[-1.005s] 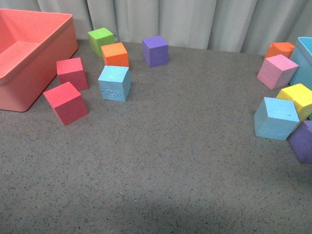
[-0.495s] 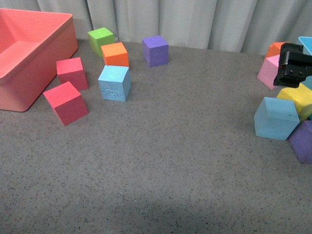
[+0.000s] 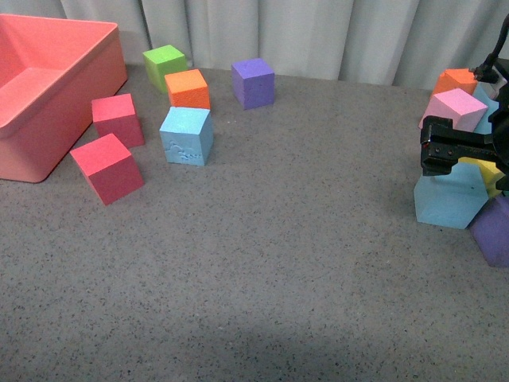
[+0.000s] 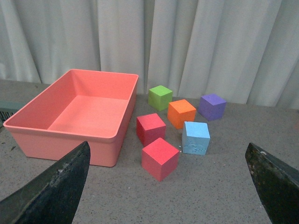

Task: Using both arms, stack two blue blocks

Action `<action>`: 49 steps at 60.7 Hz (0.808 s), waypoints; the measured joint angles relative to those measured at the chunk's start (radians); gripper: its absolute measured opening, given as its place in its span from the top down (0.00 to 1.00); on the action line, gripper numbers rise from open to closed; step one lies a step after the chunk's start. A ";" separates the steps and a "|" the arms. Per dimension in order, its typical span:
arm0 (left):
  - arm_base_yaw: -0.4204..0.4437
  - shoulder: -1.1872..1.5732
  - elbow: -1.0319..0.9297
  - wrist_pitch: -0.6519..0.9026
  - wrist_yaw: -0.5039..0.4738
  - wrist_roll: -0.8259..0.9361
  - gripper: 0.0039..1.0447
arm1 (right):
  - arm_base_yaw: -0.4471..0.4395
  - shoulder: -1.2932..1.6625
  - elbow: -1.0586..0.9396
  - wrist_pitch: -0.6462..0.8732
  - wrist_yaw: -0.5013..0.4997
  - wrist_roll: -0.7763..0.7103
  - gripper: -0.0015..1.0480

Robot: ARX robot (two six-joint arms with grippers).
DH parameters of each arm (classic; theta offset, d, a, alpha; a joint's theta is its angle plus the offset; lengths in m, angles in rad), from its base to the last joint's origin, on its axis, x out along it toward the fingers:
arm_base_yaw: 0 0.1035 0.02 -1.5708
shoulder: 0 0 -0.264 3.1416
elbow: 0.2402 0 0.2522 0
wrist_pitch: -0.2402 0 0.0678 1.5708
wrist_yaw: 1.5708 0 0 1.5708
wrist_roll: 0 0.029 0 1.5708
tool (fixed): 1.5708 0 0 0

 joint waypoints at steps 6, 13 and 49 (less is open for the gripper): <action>0.000 0.000 0.000 0.000 0.000 0.000 0.06 | 0.001 0.024 0.025 -0.008 0.000 0.007 0.09; 0.000 0.000 0.000 0.000 0.000 0.000 0.06 | 0.001 0.048 0.047 -0.016 0.007 0.010 0.09; 0.000 0.000 0.000 0.000 0.000 0.000 0.06 | 0.004 0.149 0.124 -0.042 0.033 0.028 0.50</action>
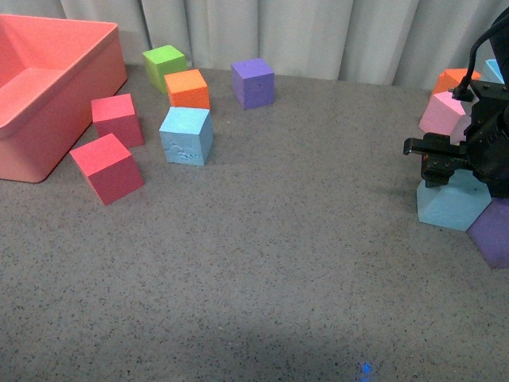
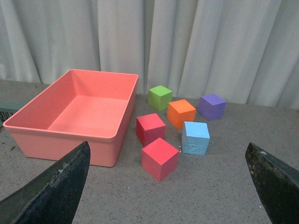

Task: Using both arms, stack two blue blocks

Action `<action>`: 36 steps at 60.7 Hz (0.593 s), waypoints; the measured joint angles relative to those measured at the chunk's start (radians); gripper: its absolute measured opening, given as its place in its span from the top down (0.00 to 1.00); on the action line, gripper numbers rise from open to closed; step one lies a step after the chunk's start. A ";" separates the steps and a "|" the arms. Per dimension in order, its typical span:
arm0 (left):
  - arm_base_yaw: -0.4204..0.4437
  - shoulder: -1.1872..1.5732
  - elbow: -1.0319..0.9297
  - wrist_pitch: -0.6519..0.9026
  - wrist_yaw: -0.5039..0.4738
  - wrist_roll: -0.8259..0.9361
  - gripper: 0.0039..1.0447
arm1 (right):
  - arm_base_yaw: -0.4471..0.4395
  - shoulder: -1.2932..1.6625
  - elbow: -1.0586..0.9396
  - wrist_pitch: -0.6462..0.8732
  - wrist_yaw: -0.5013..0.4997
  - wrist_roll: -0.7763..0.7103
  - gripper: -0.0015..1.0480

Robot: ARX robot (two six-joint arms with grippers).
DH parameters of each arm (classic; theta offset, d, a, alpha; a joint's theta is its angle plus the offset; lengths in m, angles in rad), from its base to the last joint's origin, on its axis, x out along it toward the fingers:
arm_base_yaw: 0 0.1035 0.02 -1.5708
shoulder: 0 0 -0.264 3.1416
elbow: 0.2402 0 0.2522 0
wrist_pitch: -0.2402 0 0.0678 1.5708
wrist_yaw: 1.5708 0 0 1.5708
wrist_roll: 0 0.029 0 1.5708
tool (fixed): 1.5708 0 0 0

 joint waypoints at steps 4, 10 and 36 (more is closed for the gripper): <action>0.000 0.000 0.000 0.000 0.000 0.000 0.06 | 0.000 0.000 0.002 -0.002 0.000 0.002 0.54; 0.000 0.000 0.000 0.000 0.000 0.000 0.06 | 0.001 0.000 0.005 -0.005 0.000 0.006 0.55; 0.000 0.000 0.000 0.000 0.000 0.000 0.06 | 0.102 -0.022 0.088 -0.008 -0.084 0.008 0.57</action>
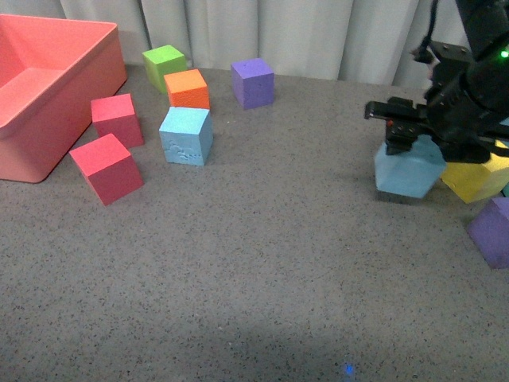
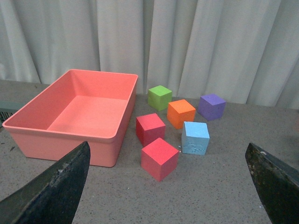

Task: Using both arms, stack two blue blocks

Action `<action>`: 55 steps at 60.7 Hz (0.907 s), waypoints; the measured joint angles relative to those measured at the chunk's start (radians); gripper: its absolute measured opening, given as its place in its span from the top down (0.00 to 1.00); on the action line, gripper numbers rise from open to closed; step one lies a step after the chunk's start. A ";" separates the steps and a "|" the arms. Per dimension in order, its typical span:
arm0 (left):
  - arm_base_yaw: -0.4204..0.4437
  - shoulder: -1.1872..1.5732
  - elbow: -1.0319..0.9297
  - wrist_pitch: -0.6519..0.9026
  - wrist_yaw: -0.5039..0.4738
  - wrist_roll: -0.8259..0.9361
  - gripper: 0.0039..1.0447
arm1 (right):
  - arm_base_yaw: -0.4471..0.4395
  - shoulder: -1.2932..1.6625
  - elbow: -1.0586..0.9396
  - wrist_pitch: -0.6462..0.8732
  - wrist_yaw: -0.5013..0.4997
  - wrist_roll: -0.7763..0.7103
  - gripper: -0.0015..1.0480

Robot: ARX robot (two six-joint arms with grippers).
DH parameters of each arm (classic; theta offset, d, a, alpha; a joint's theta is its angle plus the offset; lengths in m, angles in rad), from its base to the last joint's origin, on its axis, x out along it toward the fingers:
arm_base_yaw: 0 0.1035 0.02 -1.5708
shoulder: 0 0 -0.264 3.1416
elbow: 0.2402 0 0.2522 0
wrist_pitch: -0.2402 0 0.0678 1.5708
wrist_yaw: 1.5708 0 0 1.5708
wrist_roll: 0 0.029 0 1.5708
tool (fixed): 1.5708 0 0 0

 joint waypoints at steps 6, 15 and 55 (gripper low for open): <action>0.000 0.000 0.000 0.000 0.000 0.000 0.06 | 0.050 0.016 0.054 -0.006 -0.001 -0.003 0.57; 0.000 0.000 0.000 0.000 0.000 0.000 0.06 | 0.118 0.093 0.159 -0.027 -0.003 0.000 0.57; 0.000 0.000 0.000 0.000 0.000 0.000 0.06 | 0.201 0.286 0.427 -0.131 0.026 0.052 0.58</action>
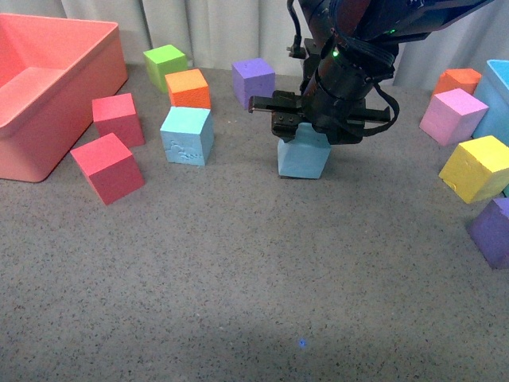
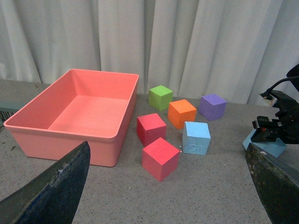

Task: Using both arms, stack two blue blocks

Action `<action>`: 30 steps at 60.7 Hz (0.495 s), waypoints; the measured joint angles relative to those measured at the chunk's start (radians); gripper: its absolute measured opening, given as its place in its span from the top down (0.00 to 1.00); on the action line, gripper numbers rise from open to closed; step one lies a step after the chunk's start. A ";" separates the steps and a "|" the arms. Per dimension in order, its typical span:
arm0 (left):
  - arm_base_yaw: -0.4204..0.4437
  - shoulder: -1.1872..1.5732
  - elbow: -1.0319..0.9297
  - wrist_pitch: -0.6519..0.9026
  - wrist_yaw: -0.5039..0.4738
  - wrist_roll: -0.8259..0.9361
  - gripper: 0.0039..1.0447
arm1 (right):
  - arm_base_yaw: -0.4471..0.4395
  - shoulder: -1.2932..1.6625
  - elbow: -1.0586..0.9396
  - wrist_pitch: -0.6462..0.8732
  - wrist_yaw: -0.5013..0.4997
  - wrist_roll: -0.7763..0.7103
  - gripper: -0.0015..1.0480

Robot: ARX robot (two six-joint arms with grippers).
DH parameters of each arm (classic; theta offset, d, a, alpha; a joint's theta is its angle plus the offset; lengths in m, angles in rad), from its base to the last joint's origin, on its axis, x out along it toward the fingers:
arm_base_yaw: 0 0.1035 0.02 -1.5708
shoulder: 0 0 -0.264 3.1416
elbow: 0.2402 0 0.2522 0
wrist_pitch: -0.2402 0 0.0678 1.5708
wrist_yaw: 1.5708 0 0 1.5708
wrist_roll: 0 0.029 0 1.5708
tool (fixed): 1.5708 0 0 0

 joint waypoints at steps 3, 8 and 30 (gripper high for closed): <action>0.000 0.000 0.000 0.000 0.000 0.000 0.06 | 0.001 0.004 0.005 -0.004 0.010 0.000 0.58; 0.000 0.000 0.000 0.000 0.000 0.000 0.06 | 0.001 0.005 0.006 -0.008 0.023 0.000 0.50; 0.000 0.000 0.000 0.000 0.000 0.000 0.06 | -0.001 -0.038 -0.031 0.023 0.022 0.002 0.10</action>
